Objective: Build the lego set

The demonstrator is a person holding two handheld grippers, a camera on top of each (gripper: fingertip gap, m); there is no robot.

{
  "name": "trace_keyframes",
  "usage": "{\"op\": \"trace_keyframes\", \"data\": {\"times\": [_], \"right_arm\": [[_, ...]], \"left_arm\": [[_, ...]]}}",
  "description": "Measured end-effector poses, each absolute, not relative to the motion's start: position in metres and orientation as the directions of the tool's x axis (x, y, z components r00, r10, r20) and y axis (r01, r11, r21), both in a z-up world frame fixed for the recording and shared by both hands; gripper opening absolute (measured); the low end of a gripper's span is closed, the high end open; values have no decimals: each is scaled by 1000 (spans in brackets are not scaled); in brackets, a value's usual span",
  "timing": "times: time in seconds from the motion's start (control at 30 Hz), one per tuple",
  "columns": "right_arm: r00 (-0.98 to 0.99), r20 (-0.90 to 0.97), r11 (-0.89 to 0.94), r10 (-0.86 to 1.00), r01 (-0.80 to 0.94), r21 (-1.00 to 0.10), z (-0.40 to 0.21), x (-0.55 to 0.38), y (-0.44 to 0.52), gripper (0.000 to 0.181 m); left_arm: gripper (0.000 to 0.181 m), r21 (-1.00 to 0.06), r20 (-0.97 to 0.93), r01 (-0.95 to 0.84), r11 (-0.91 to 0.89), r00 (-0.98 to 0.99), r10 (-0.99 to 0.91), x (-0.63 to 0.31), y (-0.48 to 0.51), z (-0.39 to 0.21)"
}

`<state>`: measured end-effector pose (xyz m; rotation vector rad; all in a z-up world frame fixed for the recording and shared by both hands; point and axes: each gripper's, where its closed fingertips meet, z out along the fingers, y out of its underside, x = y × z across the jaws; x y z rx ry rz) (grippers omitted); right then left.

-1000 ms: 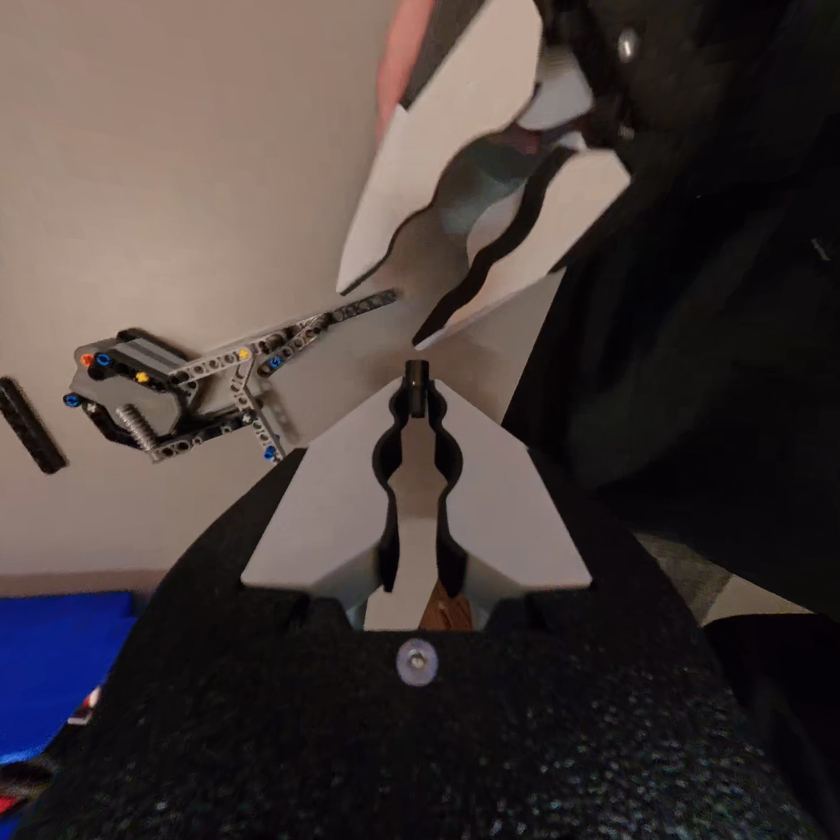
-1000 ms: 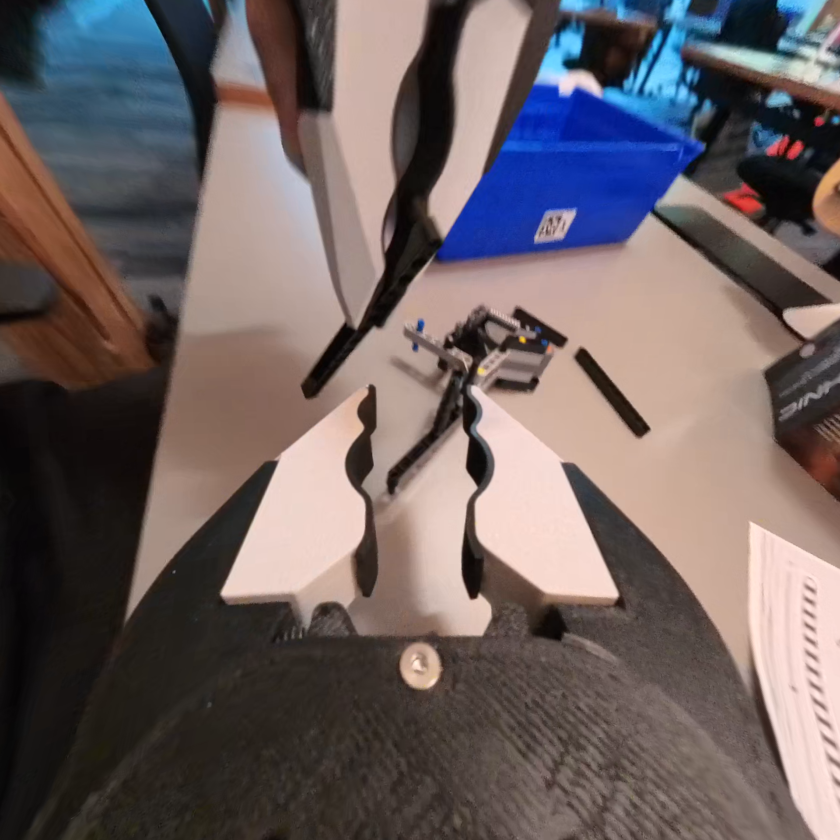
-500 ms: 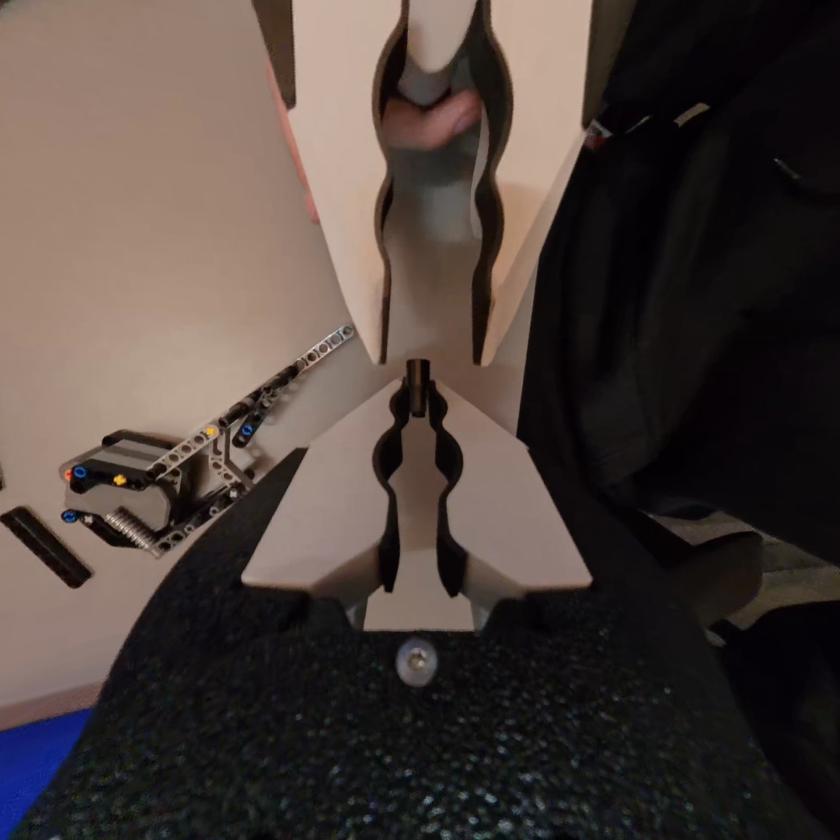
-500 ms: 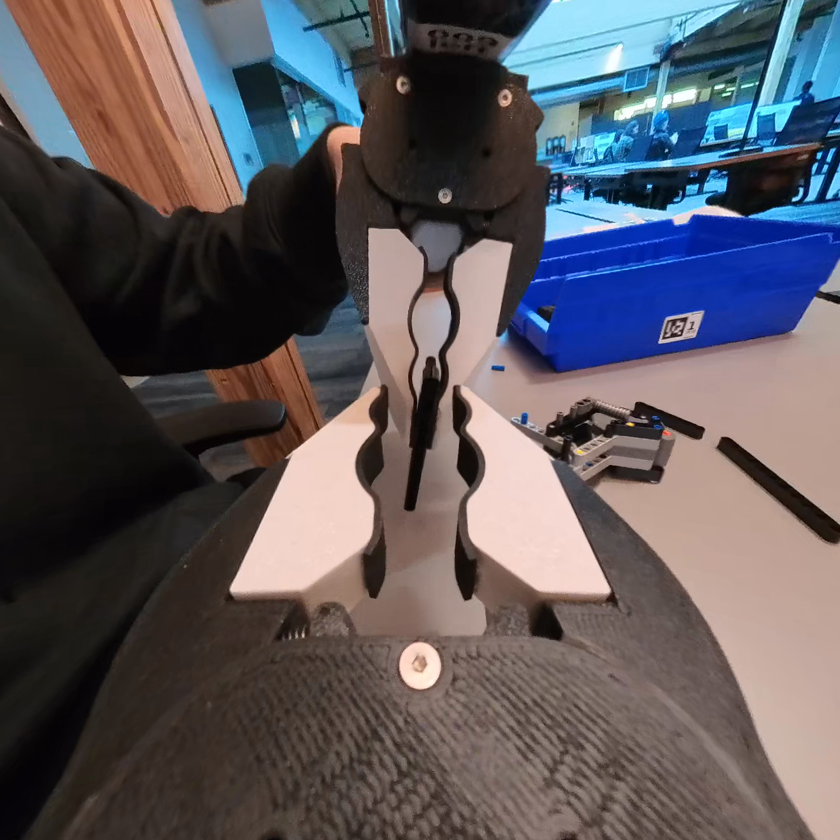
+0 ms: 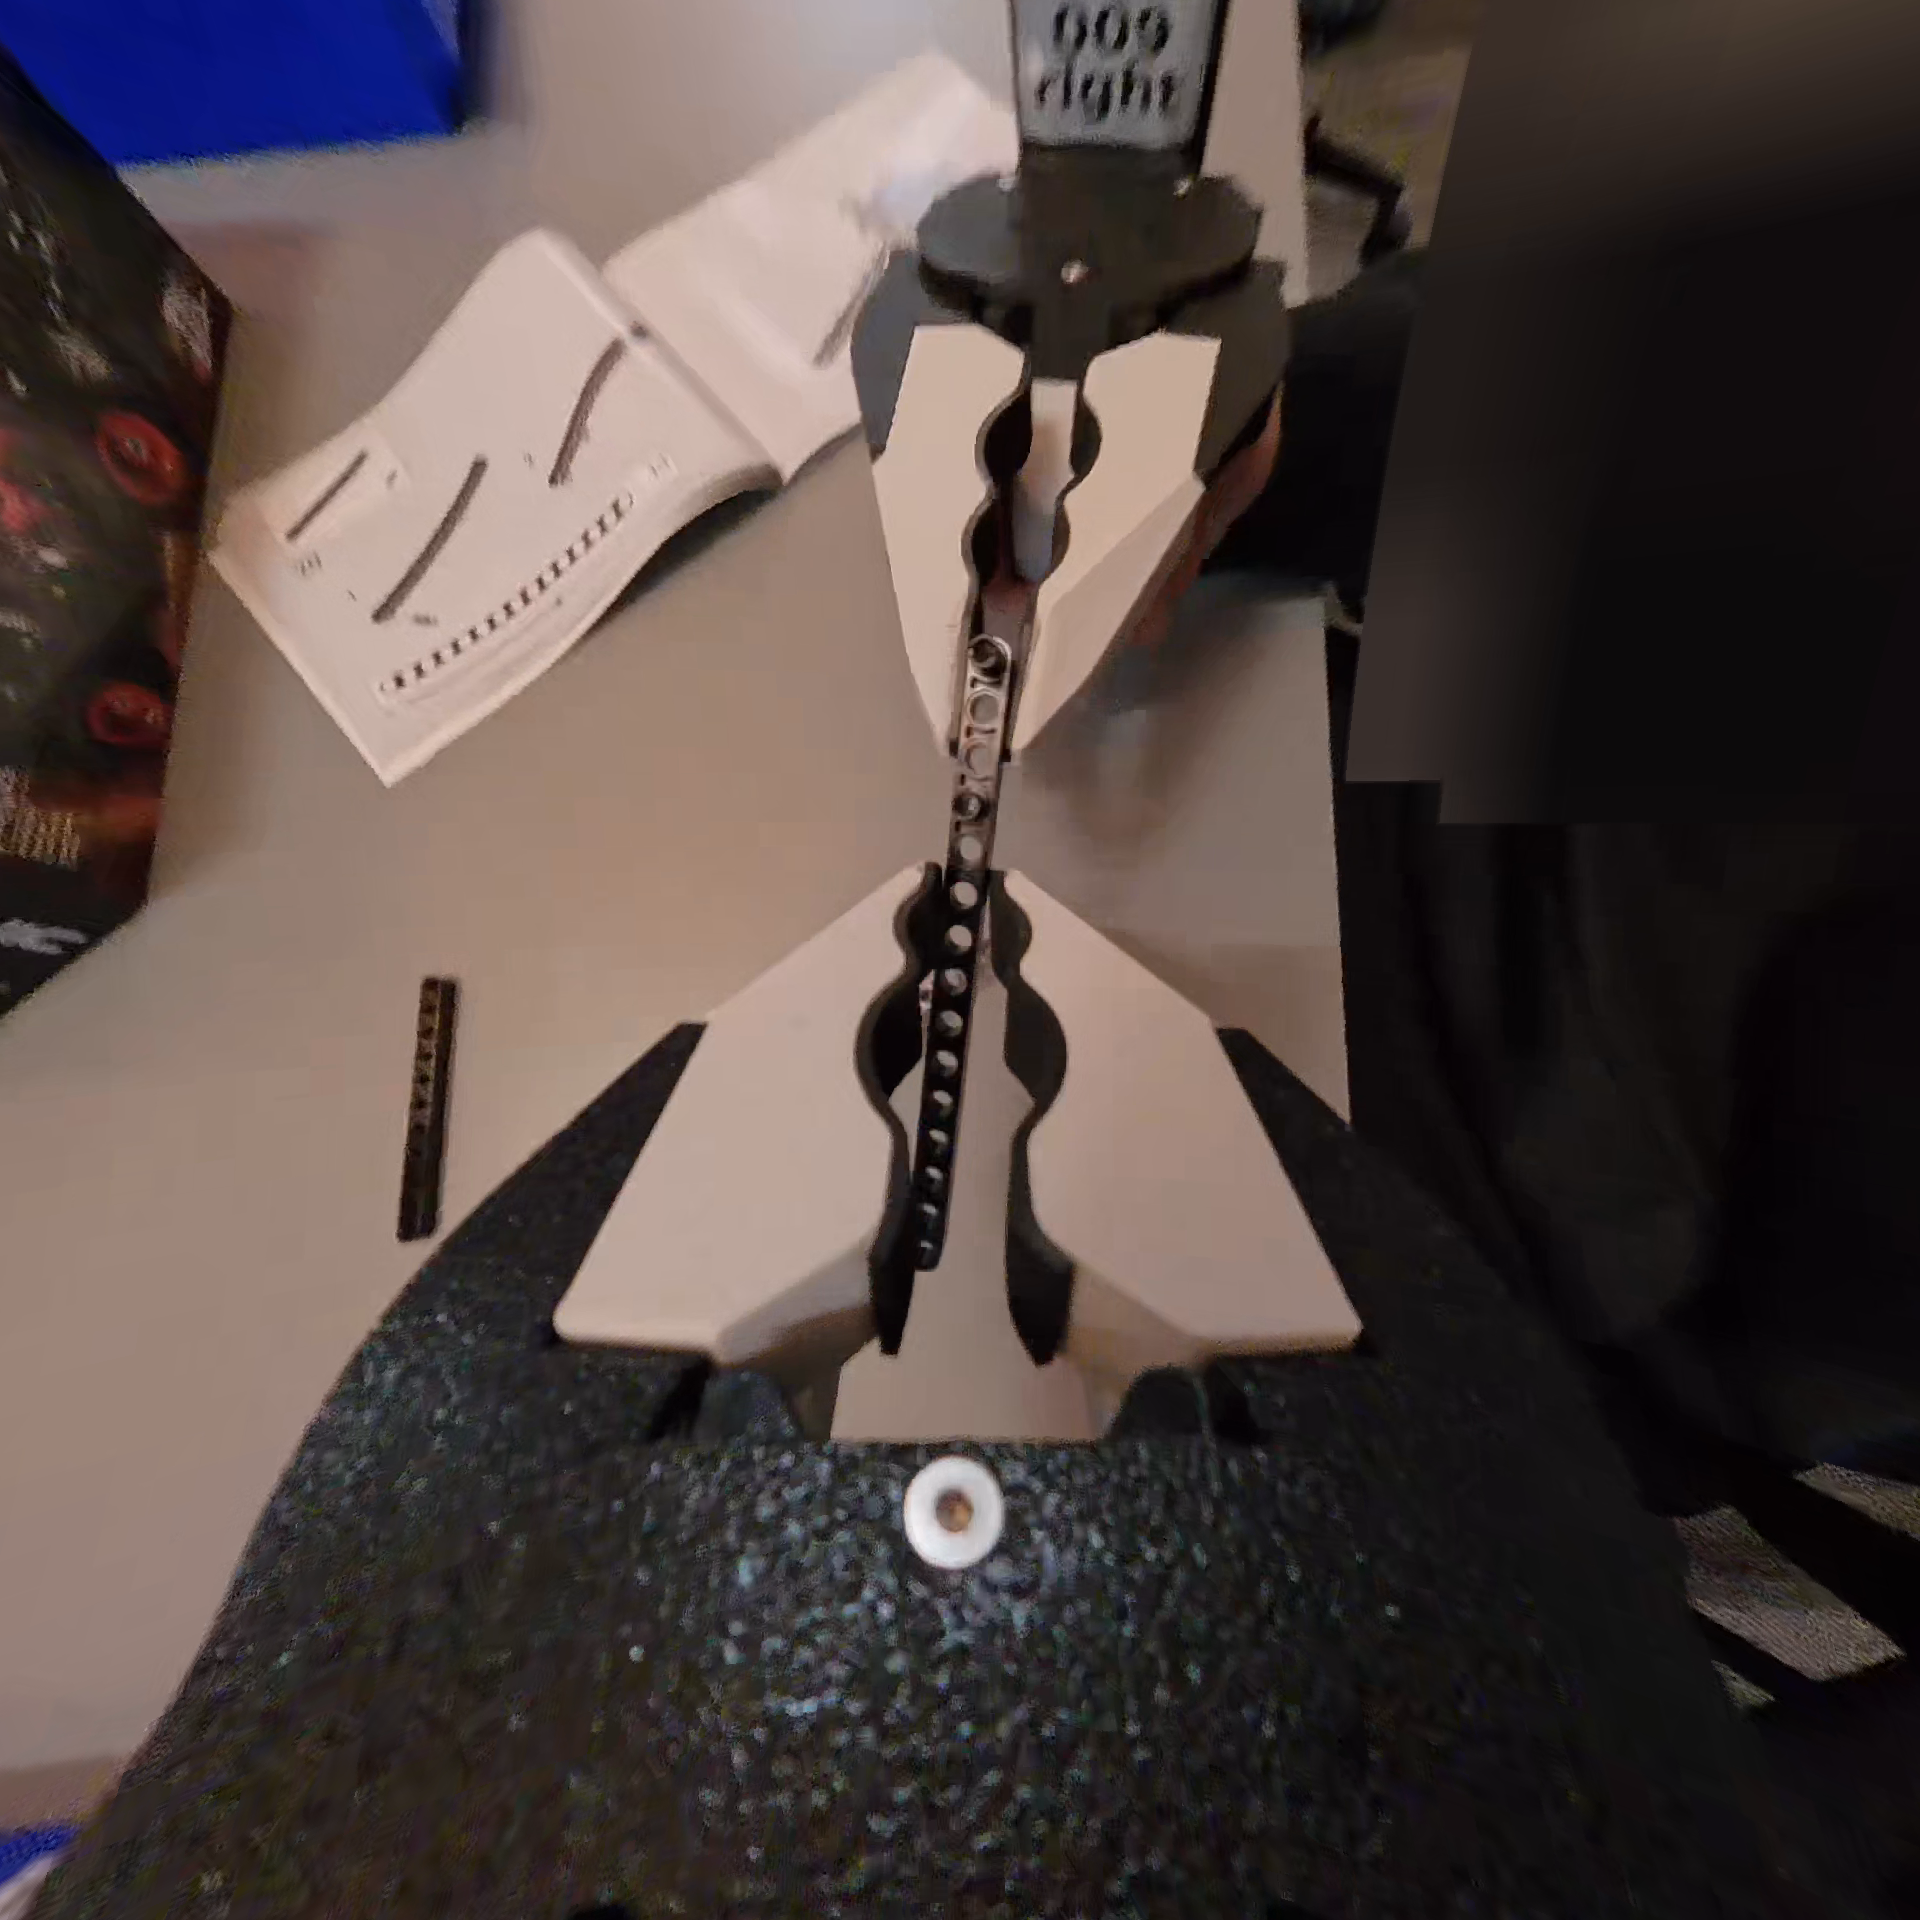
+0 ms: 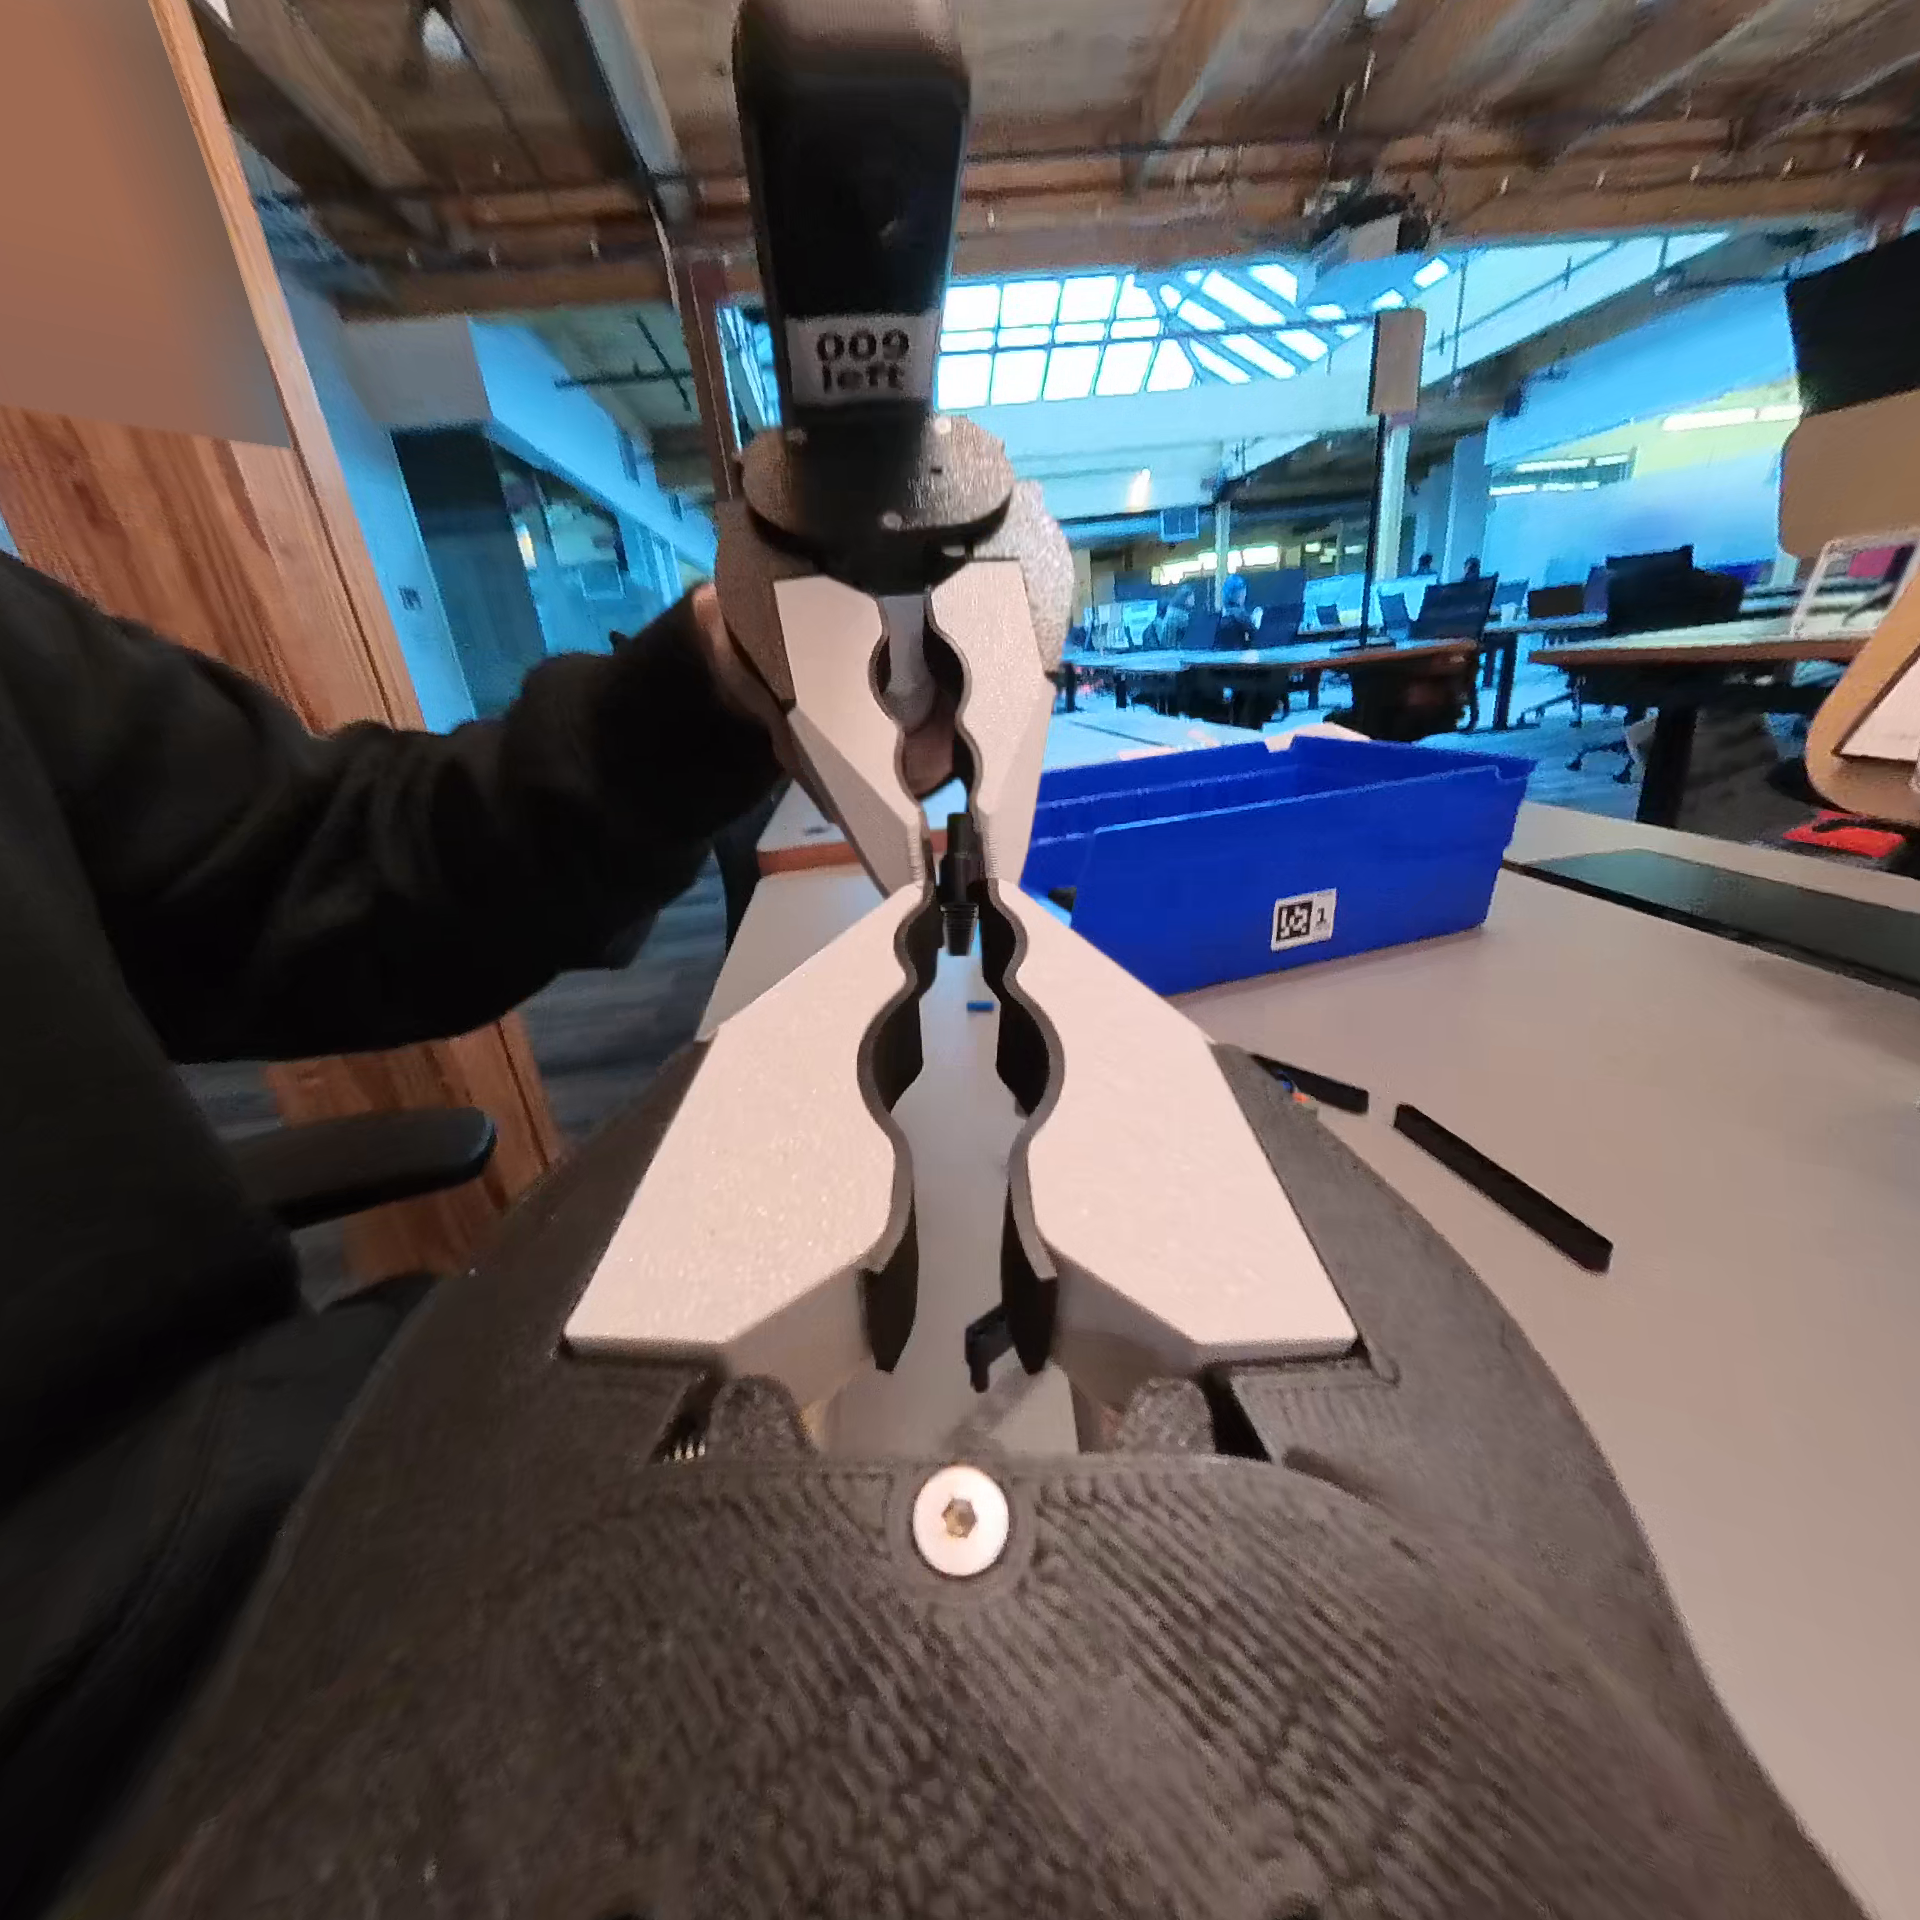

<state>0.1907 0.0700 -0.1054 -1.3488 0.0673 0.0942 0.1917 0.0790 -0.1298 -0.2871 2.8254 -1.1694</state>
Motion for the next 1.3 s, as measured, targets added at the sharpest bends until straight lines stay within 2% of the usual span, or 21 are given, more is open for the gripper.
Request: {"op": "trace_keyframes", "data": {"times": [0.03,0.13,0.27,0.43,0.6,0.77,0.8,0.87,0.97,1.03,1.1,1.2,1.3], "right_arm": [[994,-104,236,19,-106,-966,-104,192,69,5],[995,-101,207,-10,-97,-973,-114,193,72,5],[993,-104,187,-56,-92,-978,-121,194,74,5],[984,-7,88,-177,9,-996,-131,199,77,5],[966,38,-76,-257,19,-997,-154,196,88,4],[900,100,-224,-423,3,-975,-171,212,95,5],[892,99,-277,-441,-30,-961,-181,214,96,10],[887,54,-364,-458,-132,-922,-203,215,96,43],[903,-17,-426,-430,-219,-878,-221,210,100,46],[920,-22,-448,-392,-212,-869,-225,210,103,36],[939,-27,-520,-344,-215,-827,-237,211,106,33],[968,55,-584,-246,-103,-805,-242,216,111,15],[985,79,-602,-152,-29,-798,-243,228,109,10]], "left_arm": [[6,-724,-19,-112,680,-983,-182,193,79,-127],[6,-704,-132,1,710,-983,-129,196,83,-130],[6,-695,-163,72,715,-985,-58,198,85,-134],[5,-743,-109,107,661,-993,37,204,88,-138],[5,-693,-115,238,681,-968,222,202,99,-156],[4,-704,-103,288,649,-946,308,216,107,-170],[4,-709,-83,286,645,-941,327,217,110,-172],[4,-720,-82,298,626,-933,349,218,111,-174],[4,-718,-116,325,616,-928,354,221,111,-176],[4,-712,-124,334,617,-926,357,224,111,-179],[4,-694,-115,314,648,-937,331,230,115,-180],[4,-719,-119,287,632,-948,295,234,119,-171],[4,-736,-110,271,621,-952,284,235,122,-169]]}}
